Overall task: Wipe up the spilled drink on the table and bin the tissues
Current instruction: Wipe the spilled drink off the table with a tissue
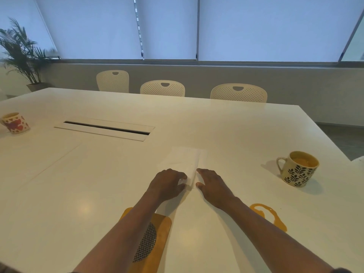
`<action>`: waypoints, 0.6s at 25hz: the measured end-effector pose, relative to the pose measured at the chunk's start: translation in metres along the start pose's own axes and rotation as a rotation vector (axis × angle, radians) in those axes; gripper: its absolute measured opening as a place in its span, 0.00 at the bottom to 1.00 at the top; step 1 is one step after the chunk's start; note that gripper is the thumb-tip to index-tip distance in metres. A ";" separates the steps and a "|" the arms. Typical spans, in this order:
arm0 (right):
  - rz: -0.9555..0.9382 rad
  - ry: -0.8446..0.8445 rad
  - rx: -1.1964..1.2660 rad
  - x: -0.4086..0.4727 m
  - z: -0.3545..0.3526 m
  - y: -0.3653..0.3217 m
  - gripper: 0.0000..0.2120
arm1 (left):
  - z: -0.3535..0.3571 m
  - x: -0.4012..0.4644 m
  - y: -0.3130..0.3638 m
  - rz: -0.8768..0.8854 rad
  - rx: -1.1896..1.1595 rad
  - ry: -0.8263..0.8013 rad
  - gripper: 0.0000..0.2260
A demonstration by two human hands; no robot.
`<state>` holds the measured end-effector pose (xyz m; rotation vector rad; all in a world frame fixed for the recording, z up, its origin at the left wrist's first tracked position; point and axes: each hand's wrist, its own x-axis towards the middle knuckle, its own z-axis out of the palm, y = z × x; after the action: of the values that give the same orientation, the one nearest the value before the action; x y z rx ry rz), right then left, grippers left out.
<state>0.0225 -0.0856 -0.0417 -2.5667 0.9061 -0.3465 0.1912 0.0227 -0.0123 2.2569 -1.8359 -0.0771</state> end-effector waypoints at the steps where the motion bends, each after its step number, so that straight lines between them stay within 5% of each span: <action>1: -0.003 -0.001 0.000 0.000 0.000 0.000 0.26 | 0.001 0.001 0.000 0.000 -0.004 0.023 0.13; 10: 0.011 -0.005 0.077 -0.001 -0.002 -0.002 0.27 | -0.011 0.012 0.007 -0.037 0.081 0.276 0.09; 15: 0.053 0.106 0.208 -0.001 -0.007 -0.003 0.36 | -0.036 0.019 0.008 -0.015 0.160 0.363 0.05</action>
<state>0.0210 -0.0844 -0.0343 -2.3490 0.9213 -0.5357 0.1946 0.0080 0.0258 2.2045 -1.6814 0.4610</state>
